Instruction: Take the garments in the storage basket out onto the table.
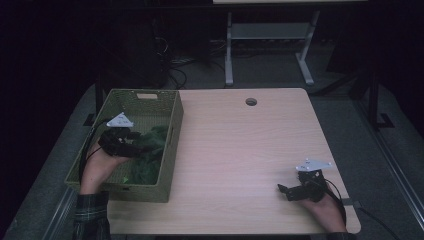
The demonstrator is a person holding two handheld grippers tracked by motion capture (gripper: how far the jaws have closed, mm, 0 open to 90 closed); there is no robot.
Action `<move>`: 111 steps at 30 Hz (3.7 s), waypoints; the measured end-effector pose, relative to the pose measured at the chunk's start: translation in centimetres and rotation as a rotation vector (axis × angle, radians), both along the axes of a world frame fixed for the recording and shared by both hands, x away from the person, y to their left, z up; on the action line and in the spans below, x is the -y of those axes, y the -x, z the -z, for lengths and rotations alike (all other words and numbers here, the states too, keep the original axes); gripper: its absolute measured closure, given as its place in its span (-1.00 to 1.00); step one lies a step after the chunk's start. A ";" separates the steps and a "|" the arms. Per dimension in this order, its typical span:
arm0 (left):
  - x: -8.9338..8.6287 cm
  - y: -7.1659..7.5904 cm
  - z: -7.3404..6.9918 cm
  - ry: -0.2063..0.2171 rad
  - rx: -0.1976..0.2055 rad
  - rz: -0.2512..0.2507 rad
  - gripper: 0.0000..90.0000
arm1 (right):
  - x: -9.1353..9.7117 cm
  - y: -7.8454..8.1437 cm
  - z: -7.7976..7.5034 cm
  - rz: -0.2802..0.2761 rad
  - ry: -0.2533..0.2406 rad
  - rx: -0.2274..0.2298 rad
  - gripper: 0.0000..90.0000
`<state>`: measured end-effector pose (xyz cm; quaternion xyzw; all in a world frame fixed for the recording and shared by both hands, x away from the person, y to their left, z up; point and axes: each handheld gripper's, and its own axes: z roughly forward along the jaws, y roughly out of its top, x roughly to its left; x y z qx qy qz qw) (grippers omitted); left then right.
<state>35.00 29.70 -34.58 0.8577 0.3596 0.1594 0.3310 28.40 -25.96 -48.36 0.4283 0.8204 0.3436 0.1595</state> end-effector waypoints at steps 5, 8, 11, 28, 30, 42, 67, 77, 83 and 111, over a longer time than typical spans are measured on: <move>-0.6 0.0 0.7 -0.003 -0.022 -0.034 -0.25 | 0.0 0.0 0.0 0.000 0.000 0.000 -1.00; -0.8 -0.1 0.9 -0.010 -0.028 -0.038 -0.24 | 0.0 0.0 0.0 0.000 0.000 0.000 -1.00; -1.1 -0.2 1.5 -0.018 -0.045 -0.046 -0.24 | 0.0 0.0 0.0 0.000 0.000 0.000 -1.00; -1.2 -1.0 3.4 -0.067 -0.106 -0.026 -0.19 | 0.0 0.0 0.0 0.000 0.000 0.000 -1.00; -1.1 -1.1 3.6 -0.078 -0.118 -0.017 -0.13 | 0.0 0.0 0.0 0.000 0.000 0.000 -1.00; -1.2 -1.7 4.6 -0.082 -0.175 0.001 0.68 | 0.0 0.0 0.0 0.000 0.000 0.000 -1.00; -2.3 -0.9 -0.4 0.146 -0.123 0.002 0.83 | 0.0 0.0 0.0 -0.001 0.002 0.001 -1.00; -2.7 -0.6 -2.7 0.203 -0.081 0.000 0.84 | 0.0 0.0 0.0 0.001 0.000 0.000 -1.00; -2.7 -0.7 -4.4 0.226 -0.047 0.004 0.84 | 0.0 0.0 0.0 0.001 0.000 -0.001 -1.00; -1.1 -0.6 -13.5 0.249 0.129 0.045 0.84 | 0.0 0.0 0.0 0.003 0.000 -0.001 -1.00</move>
